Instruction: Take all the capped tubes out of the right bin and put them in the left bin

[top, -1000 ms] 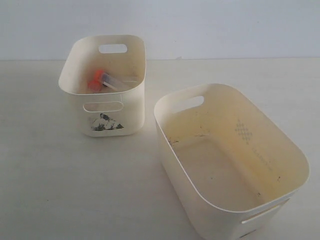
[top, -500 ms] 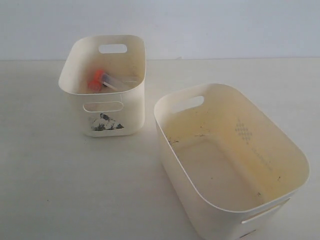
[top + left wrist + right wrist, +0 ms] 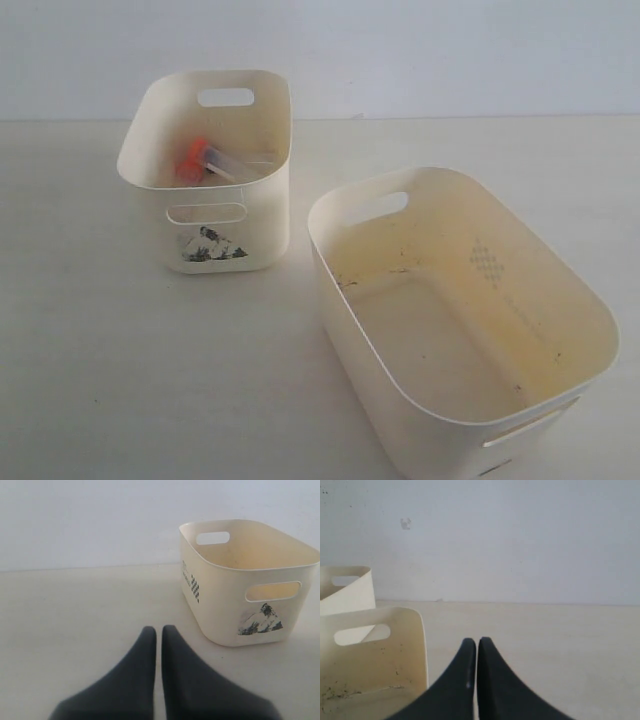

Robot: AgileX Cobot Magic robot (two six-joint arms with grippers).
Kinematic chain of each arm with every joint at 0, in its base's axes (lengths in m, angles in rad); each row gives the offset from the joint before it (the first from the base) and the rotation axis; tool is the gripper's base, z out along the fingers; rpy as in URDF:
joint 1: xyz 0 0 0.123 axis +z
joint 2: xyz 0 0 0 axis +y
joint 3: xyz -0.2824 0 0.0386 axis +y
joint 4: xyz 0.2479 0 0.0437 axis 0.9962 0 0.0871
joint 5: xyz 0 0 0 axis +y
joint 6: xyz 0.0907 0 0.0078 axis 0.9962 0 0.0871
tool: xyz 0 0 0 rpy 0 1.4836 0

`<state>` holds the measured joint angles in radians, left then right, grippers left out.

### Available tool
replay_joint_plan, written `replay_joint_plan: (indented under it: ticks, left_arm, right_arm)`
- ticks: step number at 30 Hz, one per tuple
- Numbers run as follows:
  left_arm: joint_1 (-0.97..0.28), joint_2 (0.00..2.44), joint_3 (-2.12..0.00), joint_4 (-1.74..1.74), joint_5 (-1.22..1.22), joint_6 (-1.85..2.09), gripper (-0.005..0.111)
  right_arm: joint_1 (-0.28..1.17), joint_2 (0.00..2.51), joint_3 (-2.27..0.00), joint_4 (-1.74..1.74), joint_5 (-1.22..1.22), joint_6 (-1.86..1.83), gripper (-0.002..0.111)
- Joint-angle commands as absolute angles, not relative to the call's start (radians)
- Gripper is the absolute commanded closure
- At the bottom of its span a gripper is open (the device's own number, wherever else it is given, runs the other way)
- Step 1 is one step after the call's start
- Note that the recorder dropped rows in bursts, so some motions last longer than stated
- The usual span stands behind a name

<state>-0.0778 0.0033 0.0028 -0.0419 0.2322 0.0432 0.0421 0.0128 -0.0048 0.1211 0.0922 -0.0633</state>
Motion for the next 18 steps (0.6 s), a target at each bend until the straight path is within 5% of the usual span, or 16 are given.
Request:
replay_joint_plan:
  ticks: [1, 18]
  left_arm:
    - [-0.081, 0.000, 0.000, -0.040, 0.227, 0.035, 0.102]
    - [-0.081, 0.000, 0.000, -0.040, 0.227, 0.035, 0.102]
  right_arm:
    - [0.039, 0.000, 0.000, -0.035, 0.194, 0.099, 0.107]
    - [0.039, 0.000, 0.000, 0.000, 0.337, -0.030, 0.107]
